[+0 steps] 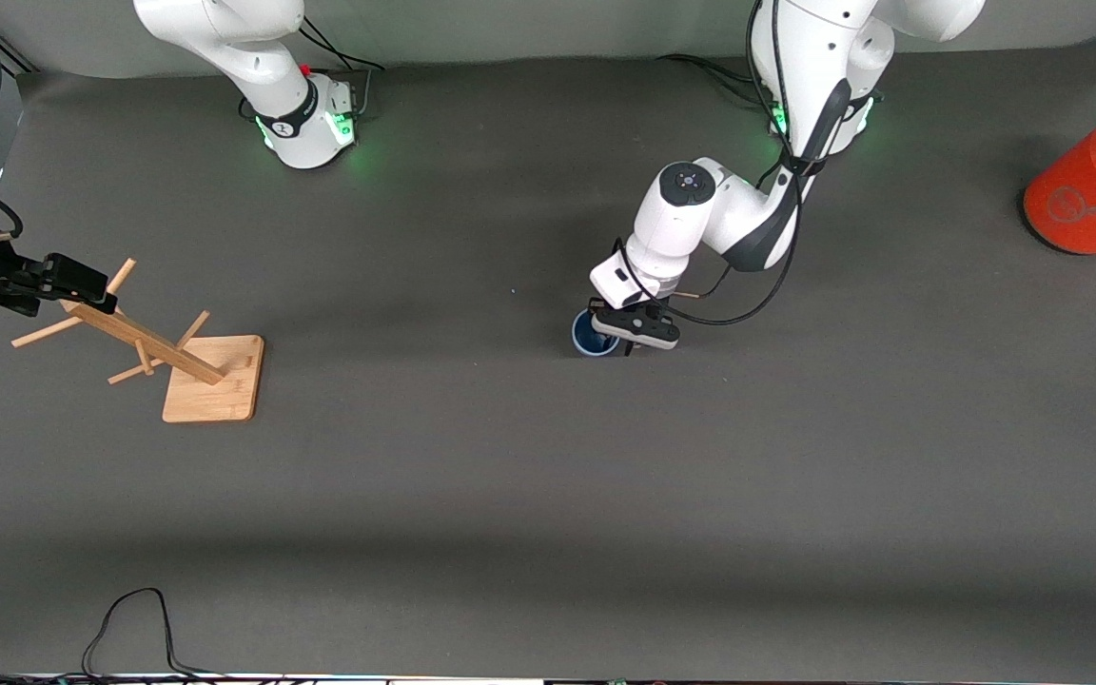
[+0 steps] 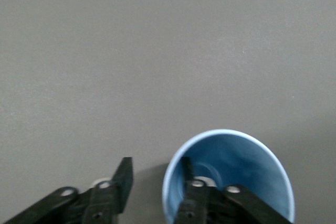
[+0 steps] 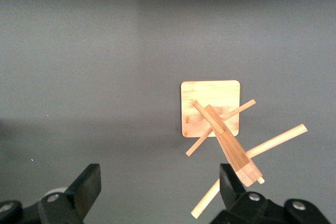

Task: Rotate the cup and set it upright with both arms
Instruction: 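Lower the upright cup onto the table and open the left gripper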

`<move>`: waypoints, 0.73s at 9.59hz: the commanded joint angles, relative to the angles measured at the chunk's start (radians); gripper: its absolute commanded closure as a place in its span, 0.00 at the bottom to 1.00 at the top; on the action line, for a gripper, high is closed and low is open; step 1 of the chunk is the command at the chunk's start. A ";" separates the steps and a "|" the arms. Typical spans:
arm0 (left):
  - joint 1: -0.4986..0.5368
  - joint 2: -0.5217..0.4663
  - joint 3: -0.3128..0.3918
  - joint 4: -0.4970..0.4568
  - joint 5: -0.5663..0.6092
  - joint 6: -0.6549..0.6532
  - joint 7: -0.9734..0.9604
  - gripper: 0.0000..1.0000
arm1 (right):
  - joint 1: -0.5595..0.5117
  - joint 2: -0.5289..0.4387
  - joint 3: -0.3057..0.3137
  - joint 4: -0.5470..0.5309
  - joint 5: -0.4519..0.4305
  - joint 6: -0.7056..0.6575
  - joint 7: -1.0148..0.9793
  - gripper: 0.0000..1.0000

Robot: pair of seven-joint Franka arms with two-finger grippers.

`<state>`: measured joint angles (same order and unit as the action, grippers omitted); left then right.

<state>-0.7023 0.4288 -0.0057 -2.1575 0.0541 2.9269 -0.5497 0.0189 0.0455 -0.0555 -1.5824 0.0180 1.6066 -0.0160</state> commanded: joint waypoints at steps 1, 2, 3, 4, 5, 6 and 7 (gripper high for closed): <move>-0.011 -0.027 0.015 0.023 0.007 -0.082 -0.022 0.00 | -0.007 -0.006 0.005 -0.004 -0.009 0.004 -0.022 0.00; -0.010 -0.041 0.018 0.053 0.007 -0.147 -0.022 0.00 | -0.005 -0.007 0.005 -0.004 -0.009 0.004 -0.022 0.00; -0.008 -0.051 0.021 0.088 0.007 -0.214 -0.021 0.00 | -0.005 -0.006 0.005 -0.004 -0.009 0.004 -0.022 0.00; 0.003 -0.064 0.021 0.135 0.007 -0.295 -0.018 0.00 | -0.007 -0.006 0.005 -0.004 -0.009 0.004 -0.022 0.00; 0.019 -0.071 0.021 0.190 0.009 -0.386 -0.009 0.00 | -0.007 -0.006 0.005 -0.004 -0.009 0.004 -0.022 0.00; 0.042 -0.073 0.021 0.265 0.009 -0.494 0.011 0.00 | -0.005 -0.006 0.005 -0.005 -0.009 0.004 -0.022 0.00; 0.078 -0.070 0.019 0.363 0.009 -0.628 0.067 0.00 | -0.007 -0.006 0.005 -0.004 -0.009 0.004 -0.022 0.00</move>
<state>-0.6611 0.3579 0.0165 -1.9005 0.0563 2.4342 -0.5320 0.0189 0.0456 -0.0556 -1.5826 0.0180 1.6066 -0.0161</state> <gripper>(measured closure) 0.000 0.000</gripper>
